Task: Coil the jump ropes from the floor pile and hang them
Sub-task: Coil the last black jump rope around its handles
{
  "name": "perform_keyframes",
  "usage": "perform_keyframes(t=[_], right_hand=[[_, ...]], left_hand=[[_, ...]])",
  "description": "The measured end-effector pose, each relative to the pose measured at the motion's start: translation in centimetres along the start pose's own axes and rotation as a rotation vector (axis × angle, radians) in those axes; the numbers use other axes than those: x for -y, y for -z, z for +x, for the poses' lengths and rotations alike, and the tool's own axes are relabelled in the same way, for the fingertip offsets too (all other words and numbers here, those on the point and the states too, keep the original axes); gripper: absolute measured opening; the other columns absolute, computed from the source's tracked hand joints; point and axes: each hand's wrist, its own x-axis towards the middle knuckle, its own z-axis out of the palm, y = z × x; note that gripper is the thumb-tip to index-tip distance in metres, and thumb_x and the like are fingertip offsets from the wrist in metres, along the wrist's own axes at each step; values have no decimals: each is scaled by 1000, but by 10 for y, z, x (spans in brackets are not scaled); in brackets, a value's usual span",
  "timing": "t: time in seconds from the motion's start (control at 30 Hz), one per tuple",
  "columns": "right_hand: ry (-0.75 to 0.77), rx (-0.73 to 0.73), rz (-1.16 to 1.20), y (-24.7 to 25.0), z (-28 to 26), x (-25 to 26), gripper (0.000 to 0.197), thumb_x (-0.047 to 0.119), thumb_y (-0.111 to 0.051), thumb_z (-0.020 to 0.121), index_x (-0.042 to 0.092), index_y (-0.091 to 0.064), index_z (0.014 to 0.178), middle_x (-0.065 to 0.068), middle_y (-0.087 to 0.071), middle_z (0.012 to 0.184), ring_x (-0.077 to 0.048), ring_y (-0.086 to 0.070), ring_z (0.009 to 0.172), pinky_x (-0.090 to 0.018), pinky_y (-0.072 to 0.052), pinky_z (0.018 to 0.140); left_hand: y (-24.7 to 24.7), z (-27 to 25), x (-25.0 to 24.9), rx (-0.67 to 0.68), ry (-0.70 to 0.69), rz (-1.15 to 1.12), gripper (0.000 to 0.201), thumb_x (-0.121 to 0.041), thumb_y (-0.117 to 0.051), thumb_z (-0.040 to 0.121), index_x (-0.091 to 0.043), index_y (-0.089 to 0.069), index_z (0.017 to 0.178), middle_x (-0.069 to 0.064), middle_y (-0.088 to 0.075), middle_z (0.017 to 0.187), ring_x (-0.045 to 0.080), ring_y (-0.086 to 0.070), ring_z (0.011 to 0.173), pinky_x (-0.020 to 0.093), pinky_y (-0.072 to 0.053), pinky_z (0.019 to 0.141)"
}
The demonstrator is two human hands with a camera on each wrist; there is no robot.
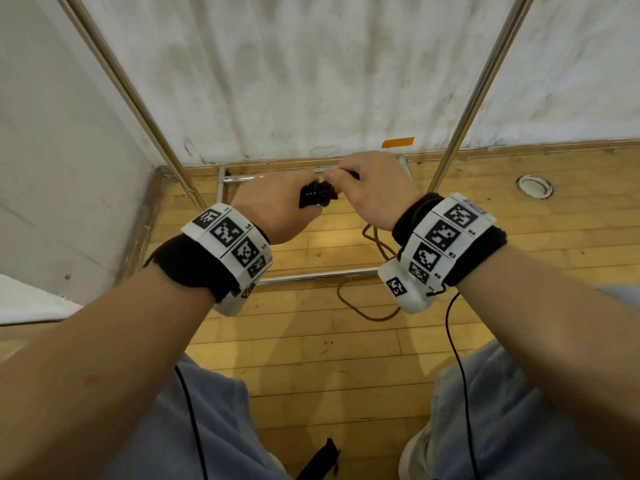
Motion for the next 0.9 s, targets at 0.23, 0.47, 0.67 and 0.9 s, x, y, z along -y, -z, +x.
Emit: perform_keyframes(t=[0.23,0.47,0.67,0.9], right_hand=[[-122,-66,196,0,5,-8,41,37,-53,93,7,-56,66,8,-39,52,-6,-39,45,-11,-30,44],[-284,-42,498,5,11,-13,44,46,-61,87,13,-58,58,4,-42,48,-7,-37,42,-18,-34,47],[-436,87,1017,-1,7,-14,34,40,-61,89,15,-54,65,6,-39,49,-8,-31,40,-19,-28,38],[-311,-118,809,-26,-5,6,32,13,-41,97,18,-54,68,-1,-46,55,-13,-38,45,-25,-30,44]], left_hand=[[1,-6,-9,2,-89,-86,29,-52,-57,84,-37,-61,109,-15,-62,79,16,-62,78,31,-50,65],[7,-14,-18,-189,-146,-219,30,-54,-62,81,-29,-67,97,-11,-64,68,12,-60,65,24,-45,55],[16,-20,-20,-277,-100,-353,37,-56,-57,75,-34,-65,103,-20,-58,68,2,-57,65,18,-44,57],[15,-12,-17,-316,45,-484,30,-50,-62,83,-30,-47,100,-15,-55,76,0,-56,68,19,-36,51]])
